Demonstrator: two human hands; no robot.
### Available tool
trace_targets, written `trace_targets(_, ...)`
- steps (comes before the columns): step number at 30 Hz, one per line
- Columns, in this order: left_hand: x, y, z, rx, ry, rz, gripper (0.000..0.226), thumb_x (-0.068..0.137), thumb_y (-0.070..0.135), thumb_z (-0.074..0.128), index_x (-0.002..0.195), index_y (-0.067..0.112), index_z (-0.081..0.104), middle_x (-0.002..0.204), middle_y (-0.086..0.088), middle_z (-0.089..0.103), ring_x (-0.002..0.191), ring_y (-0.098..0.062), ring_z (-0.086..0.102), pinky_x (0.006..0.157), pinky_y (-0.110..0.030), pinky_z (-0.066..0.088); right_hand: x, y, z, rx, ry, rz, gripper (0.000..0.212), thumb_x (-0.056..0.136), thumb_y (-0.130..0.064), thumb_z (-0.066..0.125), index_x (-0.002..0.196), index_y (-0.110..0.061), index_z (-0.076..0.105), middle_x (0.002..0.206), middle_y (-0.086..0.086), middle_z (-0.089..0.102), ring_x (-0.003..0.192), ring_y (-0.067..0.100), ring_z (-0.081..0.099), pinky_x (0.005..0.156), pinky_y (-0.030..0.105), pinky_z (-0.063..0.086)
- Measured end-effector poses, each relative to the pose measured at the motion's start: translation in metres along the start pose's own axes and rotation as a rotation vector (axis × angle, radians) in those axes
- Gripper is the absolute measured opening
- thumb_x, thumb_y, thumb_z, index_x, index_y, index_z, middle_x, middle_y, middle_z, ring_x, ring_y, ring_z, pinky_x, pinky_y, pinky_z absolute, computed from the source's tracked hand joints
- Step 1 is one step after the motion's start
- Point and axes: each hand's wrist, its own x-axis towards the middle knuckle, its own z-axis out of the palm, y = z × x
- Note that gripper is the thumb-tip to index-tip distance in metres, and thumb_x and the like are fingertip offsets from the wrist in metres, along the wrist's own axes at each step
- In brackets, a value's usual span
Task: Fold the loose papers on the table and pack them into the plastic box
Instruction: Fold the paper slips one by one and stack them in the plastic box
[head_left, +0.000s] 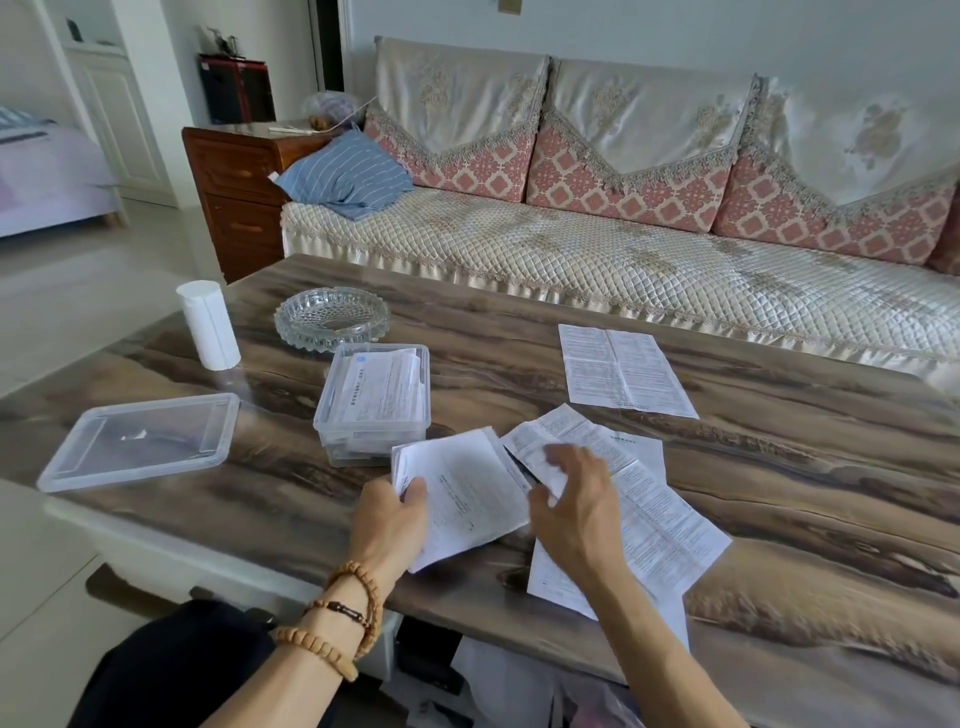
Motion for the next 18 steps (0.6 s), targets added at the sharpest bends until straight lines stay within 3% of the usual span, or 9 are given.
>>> trace_targets(2,-0.001,-0.004,0.003,-0.029,0.012,-0.091,0.028,0.098,0.023,0.05,0.102,-0.001,0.063,0.095,-0.013,0.067,0.083,-0.026,0.062,0.067,-0.029,0.047,-0.032,-0.012,0.013,-0.128,-0.058,-0.272,0.047,0.065,-0.018,0.052,0.111,-0.016,0.065,0.106,-0.001,0.065,0.098,0.022,0.061,0.083,0.041,0.05)
trace_targets(4,-0.009,-0.004,0.006,-0.054,0.021,-0.116,0.028,0.1,0.02,0.047,0.107,-0.003,0.061,0.1,-0.014,0.066,0.083,-0.027,0.06,0.067,-0.028,0.046,-0.056,-0.02,0.028,-0.256,-0.153,-0.399,0.052,0.059,-0.022,0.054,0.11,-0.017,0.063,0.104,-0.003,0.064,0.095,0.021,0.062,0.082,0.04,0.051)
trace_targets(7,-0.025,-0.003,0.006,-0.09,0.005,-0.138,0.025,0.101,0.016,0.044,0.109,-0.003,0.06,0.093,-0.014,0.066,0.068,-0.023,0.061,0.051,-0.025,0.046,-0.065,-0.026,0.043,-0.329,-0.214,-0.434,0.05,0.069,-0.025,0.042,0.113,-0.018,0.063,0.105,-0.003,0.065,0.095,0.021,0.063,0.083,0.04,0.053)
trace_targets(9,-0.031,-0.007,-0.001,-0.115,-0.032,-0.151,0.024,0.099,0.012,0.043,0.106,-0.003,0.06,0.081,-0.015,0.065,0.048,-0.02,0.056,0.039,-0.023,0.041,-0.065,-0.025,0.043,-0.283,-0.221,-0.436,0.046,0.074,-0.025,0.037,0.108,-0.019,0.067,0.103,-0.005,0.067,0.093,0.02,0.065,0.081,0.036,0.054)
trace_targets(11,-0.03,-0.012,-0.018,-0.109,-0.057,-0.132,0.021,0.096,0.008,0.04,0.105,0.003,0.059,0.075,-0.012,0.064,0.038,-0.014,0.05,0.037,-0.022,0.038,-0.064,-0.022,0.038,-0.241,-0.257,-0.462,0.044,0.072,-0.02,0.039,0.105,-0.021,0.069,0.105,-0.007,0.068,0.095,0.018,0.066,0.079,0.032,0.053)
trace_targets(13,-0.027,-0.019,-0.04,-0.039,-0.054,-0.043,0.018,0.097,0.011,0.041,0.108,0.017,0.055,0.085,-0.005,0.065,0.048,-0.013,0.058,0.041,-0.024,0.045,-0.059,-0.013,0.03,-0.202,-0.328,-0.509,0.05,0.066,-0.011,0.044,0.108,-0.022,0.069,0.112,-0.008,0.068,0.101,0.018,0.066,0.081,0.031,0.052)
trace_targets(16,-0.018,-0.033,-0.072,0.403,0.09,0.178,0.024,0.098,0.02,0.045,0.107,0.031,0.064,0.103,0.006,0.07,0.086,-0.019,0.067,0.07,-0.03,0.054,-0.049,-0.004,0.018,-0.127,-0.429,-0.521,0.06,0.065,-0.008,0.04,0.117,-0.016,0.069,0.125,-0.002,0.066,0.114,0.02,0.063,0.093,0.034,0.051)
trace_targets(18,-0.013,-0.041,-0.084,0.574,0.047,0.349,0.031,0.093,0.013,0.051,0.111,0.034,0.066,0.114,0.013,0.065,0.107,-0.013,0.06,0.087,-0.028,0.05,-0.046,-0.001,0.012,-0.092,-0.493,-0.491,0.066,0.065,-0.005,0.038,0.124,-0.015,0.066,0.133,0.0,0.062,0.124,0.016,0.056,0.104,0.027,0.043)
